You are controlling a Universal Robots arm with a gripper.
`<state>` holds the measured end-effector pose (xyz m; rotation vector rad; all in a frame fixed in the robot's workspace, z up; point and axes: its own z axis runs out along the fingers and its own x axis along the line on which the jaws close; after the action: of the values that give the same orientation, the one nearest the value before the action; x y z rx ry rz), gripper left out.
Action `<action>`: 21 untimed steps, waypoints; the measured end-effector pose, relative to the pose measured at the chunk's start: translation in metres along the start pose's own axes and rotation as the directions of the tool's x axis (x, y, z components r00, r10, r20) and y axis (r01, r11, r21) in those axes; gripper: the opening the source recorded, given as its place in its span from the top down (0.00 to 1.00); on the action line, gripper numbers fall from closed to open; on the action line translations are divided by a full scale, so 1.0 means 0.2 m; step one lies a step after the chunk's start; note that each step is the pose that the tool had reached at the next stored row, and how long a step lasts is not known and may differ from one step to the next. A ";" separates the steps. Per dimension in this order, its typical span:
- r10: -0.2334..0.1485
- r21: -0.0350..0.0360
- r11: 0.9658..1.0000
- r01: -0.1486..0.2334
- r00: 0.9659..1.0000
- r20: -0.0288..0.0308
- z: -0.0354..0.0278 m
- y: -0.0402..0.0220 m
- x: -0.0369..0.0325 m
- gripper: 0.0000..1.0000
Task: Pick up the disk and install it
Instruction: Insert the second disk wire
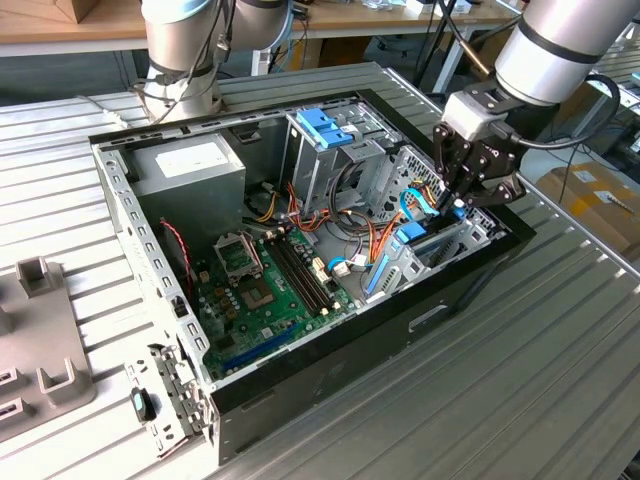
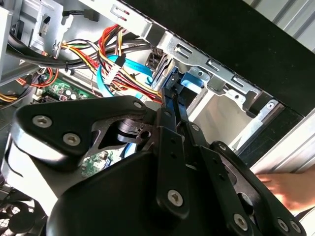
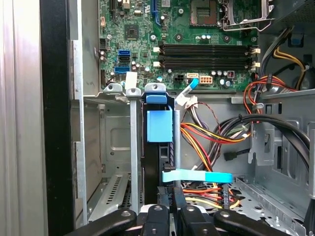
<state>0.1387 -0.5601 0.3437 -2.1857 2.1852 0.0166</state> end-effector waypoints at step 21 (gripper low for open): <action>0.000 0.000 1.000 0.000 1.000 0.000 -0.047 -0.001 -0.002 0.65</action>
<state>0.1387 -0.5602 0.3532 -2.1855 2.1850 0.0168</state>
